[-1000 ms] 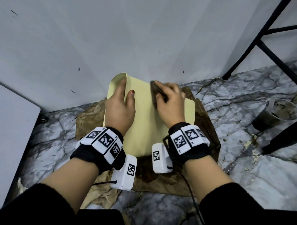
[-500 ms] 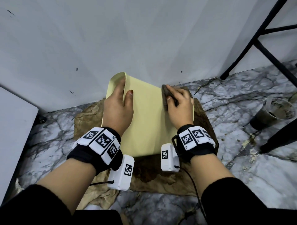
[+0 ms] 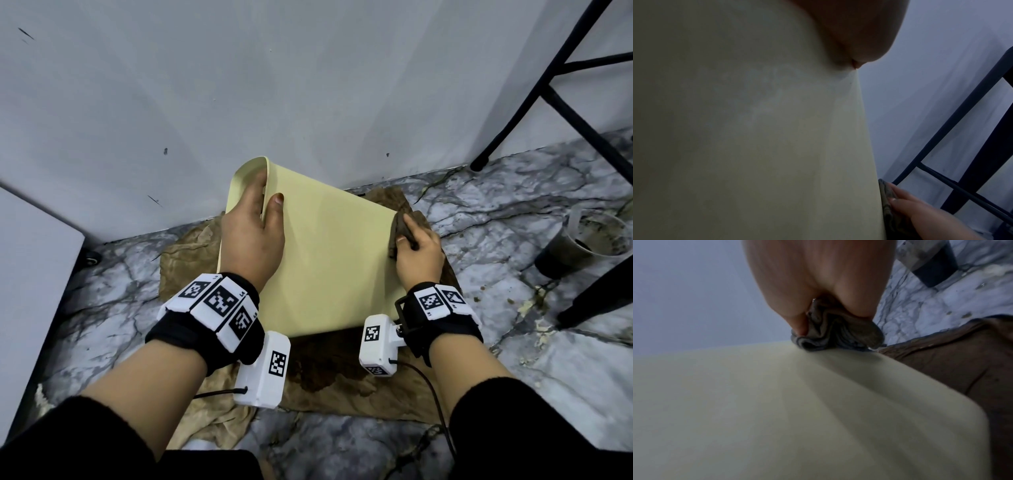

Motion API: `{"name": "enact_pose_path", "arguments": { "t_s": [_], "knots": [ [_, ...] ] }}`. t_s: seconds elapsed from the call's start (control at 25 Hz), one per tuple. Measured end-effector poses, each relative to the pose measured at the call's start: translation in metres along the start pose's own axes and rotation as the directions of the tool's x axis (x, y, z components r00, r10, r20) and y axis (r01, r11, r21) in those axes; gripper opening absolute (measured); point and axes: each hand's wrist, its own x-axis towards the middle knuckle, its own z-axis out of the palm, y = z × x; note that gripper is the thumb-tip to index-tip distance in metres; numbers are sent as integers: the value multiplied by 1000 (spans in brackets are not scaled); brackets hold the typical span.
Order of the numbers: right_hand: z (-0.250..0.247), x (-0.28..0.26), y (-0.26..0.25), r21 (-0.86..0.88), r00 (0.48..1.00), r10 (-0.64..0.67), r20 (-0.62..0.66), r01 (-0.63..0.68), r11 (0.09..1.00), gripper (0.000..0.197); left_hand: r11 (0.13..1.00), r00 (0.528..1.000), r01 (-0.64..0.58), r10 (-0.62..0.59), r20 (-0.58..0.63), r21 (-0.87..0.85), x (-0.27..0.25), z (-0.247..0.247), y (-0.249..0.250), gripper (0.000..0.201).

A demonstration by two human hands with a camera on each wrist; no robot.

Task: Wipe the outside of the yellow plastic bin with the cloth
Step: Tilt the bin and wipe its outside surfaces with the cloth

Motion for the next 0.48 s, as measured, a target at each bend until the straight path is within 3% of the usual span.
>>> {"name": "enact_pose_path", "arguments": {
  "t_s": [0.08,0.16,0.32,0.48],
  "knots": [
    [7,-10,-16,-33,999,-42,31,43,999,38,1000,1000,4,-5,-14,-7,0,-1,-1,41],
    [20,-24,-39,-39,983,-167,81,170,985,40,1000,1000,16,-16,-22,-10,0,-1,-2,41],
    [52,-54,-80,9,890,-435,136,438,899,40,1000,999,-10,10,-36,6,-1,0,-1,41],
    [55,-65,-93,42,830,-535,157,536,843,39,998,997,-62,62,-37,-4,-2,-3,-3,46]
  ]
}}
